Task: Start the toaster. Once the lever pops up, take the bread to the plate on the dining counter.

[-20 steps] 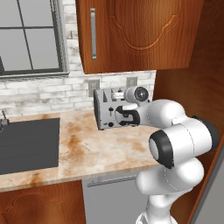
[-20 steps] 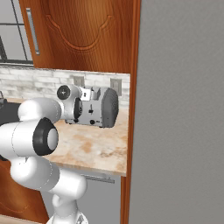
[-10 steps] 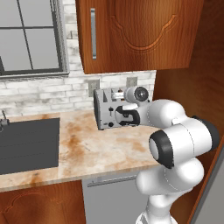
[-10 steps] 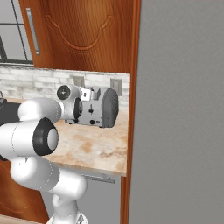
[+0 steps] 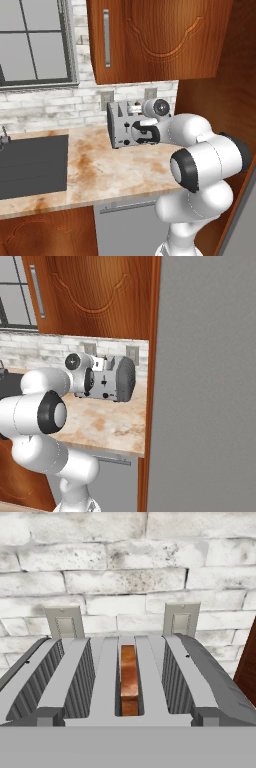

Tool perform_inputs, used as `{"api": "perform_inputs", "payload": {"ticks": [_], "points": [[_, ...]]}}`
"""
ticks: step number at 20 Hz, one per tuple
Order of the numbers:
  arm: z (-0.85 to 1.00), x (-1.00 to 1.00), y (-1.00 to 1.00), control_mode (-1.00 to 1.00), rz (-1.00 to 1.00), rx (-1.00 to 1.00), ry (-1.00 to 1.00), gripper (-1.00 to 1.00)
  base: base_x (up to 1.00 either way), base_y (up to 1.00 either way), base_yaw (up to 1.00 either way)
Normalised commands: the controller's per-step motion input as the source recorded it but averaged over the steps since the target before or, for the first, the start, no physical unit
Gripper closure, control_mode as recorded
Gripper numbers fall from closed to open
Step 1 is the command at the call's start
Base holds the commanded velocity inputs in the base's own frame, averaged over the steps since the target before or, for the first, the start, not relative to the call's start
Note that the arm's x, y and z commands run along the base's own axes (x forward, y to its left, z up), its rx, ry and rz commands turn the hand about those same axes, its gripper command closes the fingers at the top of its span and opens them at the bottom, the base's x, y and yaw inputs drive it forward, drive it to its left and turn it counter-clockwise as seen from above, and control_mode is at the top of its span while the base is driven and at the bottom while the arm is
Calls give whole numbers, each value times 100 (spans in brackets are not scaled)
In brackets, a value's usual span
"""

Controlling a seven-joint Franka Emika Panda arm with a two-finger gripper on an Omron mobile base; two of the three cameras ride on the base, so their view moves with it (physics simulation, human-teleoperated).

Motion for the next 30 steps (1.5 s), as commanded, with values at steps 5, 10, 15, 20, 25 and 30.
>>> {"api": "perform_inputs", "payload": {"ticks": [5, 10, 15, 20, 25, 30], "points": [[0, 0, 0, -100, 0, 0, 0, -100, 0, 0, 0], [0, 0, 0, -100, 0, 0, 0, -100, 0, 0, 0], [0, 0, 0, -100, 0, 0, 0, -100, 0, 0, 0], [0, 0, 0, -100, 0, 0, 0, -100, 0, 0, 0], [0, 0, 0, -100, 0, 0, 0, -100, 0, 0, 0], [0, 0, 0, -100, 0, 0, 0, -100, 0, 0, 0]]}}
